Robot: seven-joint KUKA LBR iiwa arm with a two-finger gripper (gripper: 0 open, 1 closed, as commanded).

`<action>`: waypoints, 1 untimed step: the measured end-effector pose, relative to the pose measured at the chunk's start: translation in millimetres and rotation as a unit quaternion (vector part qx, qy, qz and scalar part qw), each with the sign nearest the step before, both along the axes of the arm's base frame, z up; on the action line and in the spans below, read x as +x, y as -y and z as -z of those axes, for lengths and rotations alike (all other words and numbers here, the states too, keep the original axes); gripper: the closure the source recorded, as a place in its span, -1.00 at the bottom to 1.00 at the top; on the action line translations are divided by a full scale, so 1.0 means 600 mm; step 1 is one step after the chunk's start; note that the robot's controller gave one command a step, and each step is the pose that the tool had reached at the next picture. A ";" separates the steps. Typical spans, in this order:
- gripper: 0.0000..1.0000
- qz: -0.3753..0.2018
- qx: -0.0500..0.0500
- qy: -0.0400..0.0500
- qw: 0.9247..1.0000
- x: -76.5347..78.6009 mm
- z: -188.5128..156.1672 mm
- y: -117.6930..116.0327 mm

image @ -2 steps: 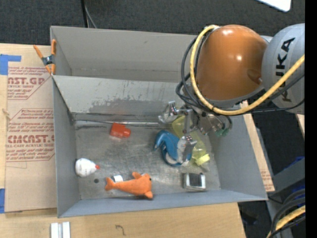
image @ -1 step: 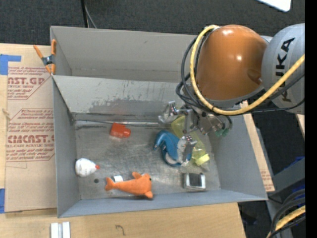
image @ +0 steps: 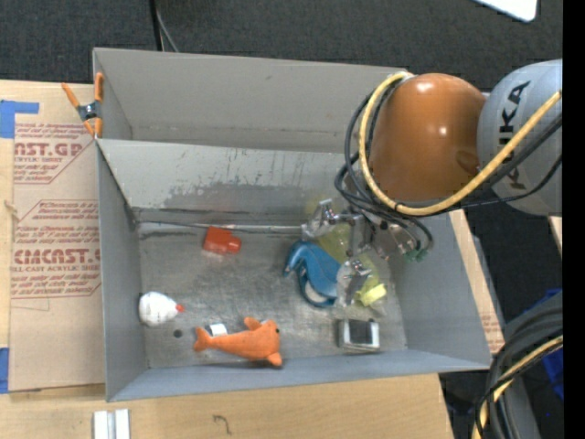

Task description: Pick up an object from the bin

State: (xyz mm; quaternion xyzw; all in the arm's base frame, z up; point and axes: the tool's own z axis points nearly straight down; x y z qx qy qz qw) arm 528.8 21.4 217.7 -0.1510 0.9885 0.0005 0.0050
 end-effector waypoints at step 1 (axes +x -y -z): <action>-1.00 -0.001 -0.001 -0.002 1.000 -0.018 0.103 0.002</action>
Offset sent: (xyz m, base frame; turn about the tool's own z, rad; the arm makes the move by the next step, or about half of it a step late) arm 0.0490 -0.0635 -0.1376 -0.1324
